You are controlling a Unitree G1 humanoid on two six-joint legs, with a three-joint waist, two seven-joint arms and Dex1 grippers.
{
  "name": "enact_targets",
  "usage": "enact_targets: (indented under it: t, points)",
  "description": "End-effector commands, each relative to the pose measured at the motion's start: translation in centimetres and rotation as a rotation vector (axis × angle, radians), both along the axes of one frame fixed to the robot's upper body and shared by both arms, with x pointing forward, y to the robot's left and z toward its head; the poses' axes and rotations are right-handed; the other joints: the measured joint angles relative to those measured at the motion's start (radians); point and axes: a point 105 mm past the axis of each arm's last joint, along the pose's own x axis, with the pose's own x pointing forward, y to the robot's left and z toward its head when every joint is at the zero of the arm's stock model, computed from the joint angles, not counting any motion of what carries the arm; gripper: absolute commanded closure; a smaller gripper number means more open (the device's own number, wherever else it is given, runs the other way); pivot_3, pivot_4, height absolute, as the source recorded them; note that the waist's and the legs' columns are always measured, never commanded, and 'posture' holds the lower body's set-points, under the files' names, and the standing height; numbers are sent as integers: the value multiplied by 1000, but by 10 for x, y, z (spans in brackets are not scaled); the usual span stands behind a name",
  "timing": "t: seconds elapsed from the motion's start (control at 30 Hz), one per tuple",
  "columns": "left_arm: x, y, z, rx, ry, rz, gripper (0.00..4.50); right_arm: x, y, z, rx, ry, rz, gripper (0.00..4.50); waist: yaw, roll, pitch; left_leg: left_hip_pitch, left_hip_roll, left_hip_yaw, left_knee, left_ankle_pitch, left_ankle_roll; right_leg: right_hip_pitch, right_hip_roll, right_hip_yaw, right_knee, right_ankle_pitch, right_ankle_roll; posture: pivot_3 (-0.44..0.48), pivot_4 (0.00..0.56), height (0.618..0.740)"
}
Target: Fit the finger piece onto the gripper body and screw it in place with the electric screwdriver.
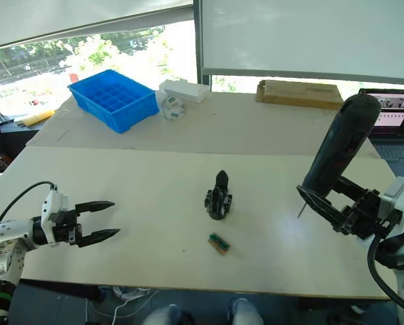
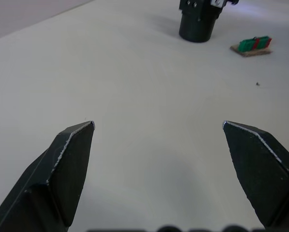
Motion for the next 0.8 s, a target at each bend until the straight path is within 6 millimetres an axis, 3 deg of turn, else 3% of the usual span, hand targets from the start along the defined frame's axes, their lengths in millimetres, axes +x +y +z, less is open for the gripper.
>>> enact_targets:
  t: [0.03, 0.23, 0.43, 0.8]
  points:
    - [-8, -21, 5, -4, -7, -106, 22, -10, 25, 27, -19, -100, 113, 2589, 0, 0, 0, 0, 0, 0, 0, 0, 0, 0, 0, 0, 0, 0, 0, 0, 150, 740]
    - [-23, -63, 1, 16, 13, -307, 22, -18, 72, 34, 17, -87, 306, 2589, -1, 0, 0, 0, 0, 1, 0, 0, 0, -1, 2, 0, 1, 0, 0, 0, 150, 740]
    - [-29, -107, -15, 21, 32, -454, 22, -22, 110, 27, 69, -58, 433, 2589, 3, 0, 0, 0, -1, 2, 1, 0, 0, 0, 2, 0, 1, 0, 0, 0, 150, 740]
    - [-14, -183, -38, 25, 14, -488, 22, -18, 129, 2, 18, -37, 518, 2589, 2, 0, 0, 1, -2, 2, 3, 0, 0, 4, 5, 0, 0, 0, 0, 0, 150, 740]
